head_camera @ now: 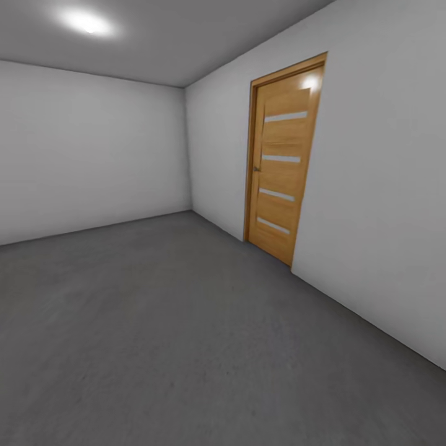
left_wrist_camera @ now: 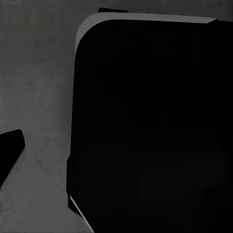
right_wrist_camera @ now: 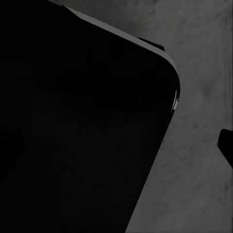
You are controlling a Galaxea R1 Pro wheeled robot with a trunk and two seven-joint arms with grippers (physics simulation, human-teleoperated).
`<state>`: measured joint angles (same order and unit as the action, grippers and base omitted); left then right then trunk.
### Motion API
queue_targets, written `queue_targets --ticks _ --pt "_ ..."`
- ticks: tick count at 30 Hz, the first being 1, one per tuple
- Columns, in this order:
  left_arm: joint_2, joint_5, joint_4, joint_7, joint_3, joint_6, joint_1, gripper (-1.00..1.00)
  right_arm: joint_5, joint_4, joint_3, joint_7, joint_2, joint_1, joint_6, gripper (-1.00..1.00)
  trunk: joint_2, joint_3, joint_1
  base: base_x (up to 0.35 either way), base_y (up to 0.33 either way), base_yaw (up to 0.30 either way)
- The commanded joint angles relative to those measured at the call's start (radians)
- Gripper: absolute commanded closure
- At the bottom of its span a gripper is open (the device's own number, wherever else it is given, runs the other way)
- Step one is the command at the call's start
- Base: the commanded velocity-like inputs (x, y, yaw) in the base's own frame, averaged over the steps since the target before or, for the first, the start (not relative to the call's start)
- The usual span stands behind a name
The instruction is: Move the two storage containers from the living room to the garage. In the garage, place one container on the floor and stack the other container on top of it (either order is fine).
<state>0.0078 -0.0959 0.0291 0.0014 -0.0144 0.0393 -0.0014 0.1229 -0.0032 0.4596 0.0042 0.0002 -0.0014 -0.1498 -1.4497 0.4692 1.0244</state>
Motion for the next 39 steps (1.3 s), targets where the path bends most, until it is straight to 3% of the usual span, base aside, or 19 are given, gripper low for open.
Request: queue_targets --ticks 1,39 --pt "0.0 -0.01 0.0 0.0 -0.001 0.002 0.0 -1.0 0.011 0.0 0.008 0.0 0.0 0.0 -0.003 -1.0 0.0 0.001 0.001 0.321 0.0 0.0" --pt "0.0 -0.011 0.0 0.001 -0.001 0.002 0.0 -1.0 0.011 0.0 0.008 0.0 0.0 0.0 -0.003 -1.0 0.0 0.001 0.001 0.321 -0.064 0.0"
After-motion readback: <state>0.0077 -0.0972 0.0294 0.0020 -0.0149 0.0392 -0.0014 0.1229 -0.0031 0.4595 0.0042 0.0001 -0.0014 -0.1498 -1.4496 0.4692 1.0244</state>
